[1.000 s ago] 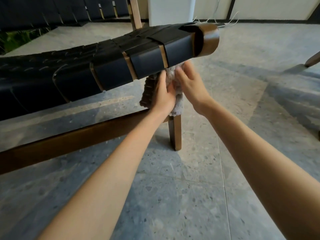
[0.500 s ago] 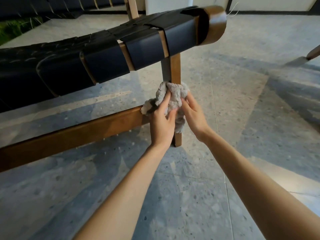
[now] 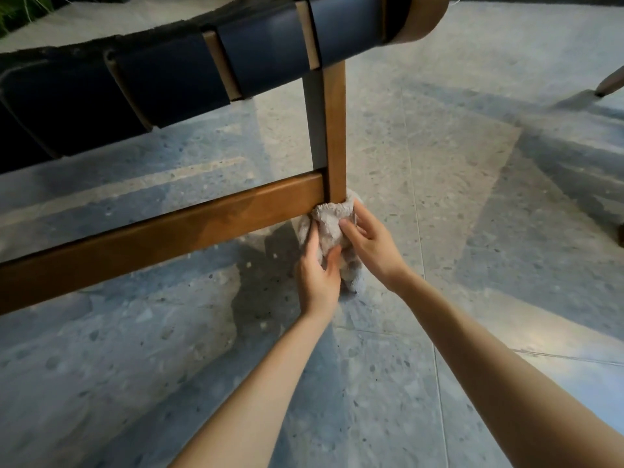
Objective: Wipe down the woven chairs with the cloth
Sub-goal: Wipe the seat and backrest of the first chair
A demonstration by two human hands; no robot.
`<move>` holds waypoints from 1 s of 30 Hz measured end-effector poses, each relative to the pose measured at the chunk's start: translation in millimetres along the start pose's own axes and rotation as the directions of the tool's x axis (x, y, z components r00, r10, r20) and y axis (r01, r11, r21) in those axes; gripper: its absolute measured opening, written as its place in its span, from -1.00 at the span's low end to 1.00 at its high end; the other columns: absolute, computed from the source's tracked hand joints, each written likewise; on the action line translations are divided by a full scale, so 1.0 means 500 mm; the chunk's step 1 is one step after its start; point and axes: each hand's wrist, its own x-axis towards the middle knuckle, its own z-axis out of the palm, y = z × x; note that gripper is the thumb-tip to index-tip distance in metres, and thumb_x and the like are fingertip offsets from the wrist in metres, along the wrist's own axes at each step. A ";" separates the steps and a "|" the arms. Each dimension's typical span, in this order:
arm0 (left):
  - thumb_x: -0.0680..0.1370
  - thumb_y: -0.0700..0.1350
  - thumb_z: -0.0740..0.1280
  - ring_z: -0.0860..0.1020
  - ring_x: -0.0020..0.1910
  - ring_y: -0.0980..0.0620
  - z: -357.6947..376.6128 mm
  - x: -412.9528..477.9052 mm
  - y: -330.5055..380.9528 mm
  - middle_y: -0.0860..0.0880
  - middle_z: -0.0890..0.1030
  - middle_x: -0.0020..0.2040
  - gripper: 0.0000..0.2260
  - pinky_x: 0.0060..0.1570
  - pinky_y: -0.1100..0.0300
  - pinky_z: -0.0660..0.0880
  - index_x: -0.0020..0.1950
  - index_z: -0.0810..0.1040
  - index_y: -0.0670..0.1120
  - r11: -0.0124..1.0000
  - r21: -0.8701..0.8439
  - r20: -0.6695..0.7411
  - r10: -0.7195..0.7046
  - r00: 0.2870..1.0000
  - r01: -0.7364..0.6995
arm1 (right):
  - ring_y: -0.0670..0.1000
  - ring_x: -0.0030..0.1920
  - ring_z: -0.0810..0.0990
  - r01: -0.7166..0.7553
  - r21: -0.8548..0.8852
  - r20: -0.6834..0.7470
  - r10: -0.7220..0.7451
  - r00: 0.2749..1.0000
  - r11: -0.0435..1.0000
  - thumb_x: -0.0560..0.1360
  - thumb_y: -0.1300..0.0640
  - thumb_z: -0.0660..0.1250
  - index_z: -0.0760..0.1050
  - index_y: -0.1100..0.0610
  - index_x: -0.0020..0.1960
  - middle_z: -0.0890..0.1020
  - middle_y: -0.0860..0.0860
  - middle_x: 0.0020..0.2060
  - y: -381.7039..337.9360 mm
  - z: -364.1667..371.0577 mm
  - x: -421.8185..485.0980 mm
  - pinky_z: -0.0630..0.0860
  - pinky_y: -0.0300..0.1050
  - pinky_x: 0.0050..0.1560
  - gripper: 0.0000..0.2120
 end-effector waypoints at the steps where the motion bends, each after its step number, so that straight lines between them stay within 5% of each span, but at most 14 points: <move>1: 0.57 -0.27 0.28 0.43 0.34 0.03 0.003 0.018 0.001 -0.09 0.46 0.37 -0.54 0.32 0.22 0.34 0.47 0.31 -0.15 0.999 -0.021 0.021 -0.024 0.999 0.024 | -0.15 -0.09 0.54 0.025 0.035 0.004 -0.025 1.000 0.999 0.63 0.24 0.15 0.26 -0.04 0.48 0.61 -0.20 0.02 -0.009 0.002 0.007 0.51 -0.16 -0.01 -0.55; 3: 0.57 -0.36 0.21 0.43 0.35 -0.04 0.011 0.045 0.004 -0.14 0.45 0.37 -0.55 0.37 0.03 0.34 0.46 0.30 -0.20 0.991 -0.090 0.081 -0.090 0.993 0.097 | -0.14 0.20 0.52 0.066 0.088 0.002 -0.067 0.998 0.994 0.62 0.30 0.14 0.18 -0.12 0.47 0.48 -0.23 0.30 -0.023 0.008 0.020 0.48 -0.17 0.22 -0.49; 5: 0.57 -0.39 0.17 0.42 0.35 -0.07 0.016 0.054 -0.004 -0.17 0.43 0.38 -0.56 0.37 -0.04 0.33 0.45 0.29 -0.22 0.988 -0.095 0.125 -0.111 0.986 0.123 | -0.20 0.24 0.50 0.062 0.096 -0.004 -0.062 0.998 0.993 0.62 0.30 0.12 0.15 -0.12 0.48 0.44 -0.32 0.29 -0.023 0.014 0.026 0.47 -0.21 0.22 -0.47; 8: 0.58 -0.35 0.18 0.42 0.34 0.00 0.017 0.051 -0.025 -0.13 0.44 0.37 -0.56 0.31 0.27 0.34 0.46 0.29 -0.19 0.995 0.008 0.114 -0.101 0.988 0.100 | -0.12 0.30 0.47 0.012 0.113 0.025 -0.015 1.000 0.994 0.64 0.27 0.10 0.16 -0.07 0.51 0.45 -0.13 0.34 0.000 0.017 0.023 0.41 -0.08 0.32 -0.50; 10: 0.57 -0.35 0.17 0.43 0.28 0.06 0.016 0.046 -0.028 -0.12 0.46 0.35 -0.55 0.18 0.48 0.31 0.47 0.28 -0.18 0.992 0.044 0.114 -0.121 0.986 0.117 | -0.13 0.26 0.49 -0.021 0.132 0.043 0.015 0.999 0.991 0.63 0.27 0.09 0.20 -0.05 0.50 0.49 -0.11 0.31 0.016 0.017 0.018 0.42 -0.08 0.32 -0.51; 15: 0.58 -0.31 0.19 0.50 0.23 -0.07 0.003 0.025 -0.036 -0.15 0.54 0.26 -0.61 0.23 0.15 0.40 0.42 0.35 -0.15 0.966 0.129 0.223 -0.250 0.942 0.225 | -0.21 0.13 0.52 -0.124 0.068 0.034 0.122 0.992 0.990 0.57 0.30 0.09 0.26 -0.06 0.47 0.54 -0.11 0.22 0.052 0.033 -0.003 0.45 -0.25 0.11 -0.48; 18: 0.57 -0.26 0.25 0.56 0.14 -0.07 -0.015 0.020 -0.037 -0.12 0.61 0.15 -0.68 0.16 0.09 0.47 0.32 0.47 -0.14 0.954 0.163 0.265 -0.287 0.921 0.250 | -0.23 0.02 0.55 -0.176 0.005 -0.009 0.176 0.984 0.984 0.58 0.27 0.10 0.31 -0.10 0.42 0.58 -0.22 0.05 0.062 0.035 -0.014 0.51 -0.18 0.09 -0.53; 23: 0.52 -0.21 0.36 0.62 -0.08 -0.15 -0.047 0.001 -0.021 -0.15 0.67 -0.09 -0.87 -0.03 -0.05 0.52 0.04 0.63 -0.18 0.959 0.184 0.306 -0.263 0.915 0.215 | 0.02 -0.06 0.63 -0.178 -0.140 -0.138 0.159 0.978 0.974 0.58 0.25 0.24 0.52 0.07 0.17 0.65 0.03 -0.04 0.047 0.026 -0.041 0.60 0.02 0.01 -0.78; 26: 0.50 -0.18 0.39 0.59 -0.21 0.01 -0.055 -0.028 -0.014 -0.12 0.66 -0.14 -0.90 -0.12 0.11 0.53 -0.02 0.62 -0.19 0.975 0.129 0.322 -0.215 0.922 0.182 | -0.11 -0.17 0.64 -0.169 -0.186 -0.183 0.135 0.974 0.968 0.53 0.22 0.34 0.58 0.03 0.06 0.68 -0.06 -0.13 0.021 0.006 -0.073 0.60 -0.24 -0.15 -0.84; 28: 0.50 -0.23 0.39 0.57 -0.16 0.20 -0.061 -0.048 -0.002 -0.01 0.63 -0.08 -0.85 -0.13 0.39 0.50 0.06 0.59 -0.18 0.986 0.036 0.356 -0.163 0.920 0.161 | -0.20 -0.20 0.63 -0.131 -0.172 -0.193 0.097 0.976 0.976 0.51 0.23 0.37 0.59 -0.02 -0.01 0.66 -0.19 -0.17 0.000 -0.009 -0.104 0.55 -0.35 -0.22 -0.84; 30: 0.49 -0.26 0.39 0.59 -0.04 0.19 -0.069 -0.056 0.007 0.00 0.62 0.00 -0.79 0.00 0.37 0.49 0.13 0.56 -0.17 0.990 -0.037 0.391 -0.111 0.914 0.136 | -0.23 -0.19 0.62 -0.117 -0.182 -0.200 0.080 0.977 0.976 0.51 0.20 0.37 0.59 0.00 0.03 0.65 -0.20 -0.14 -0.021 -0.021 -0.136 0.53 -0.37 -0.23 -0.85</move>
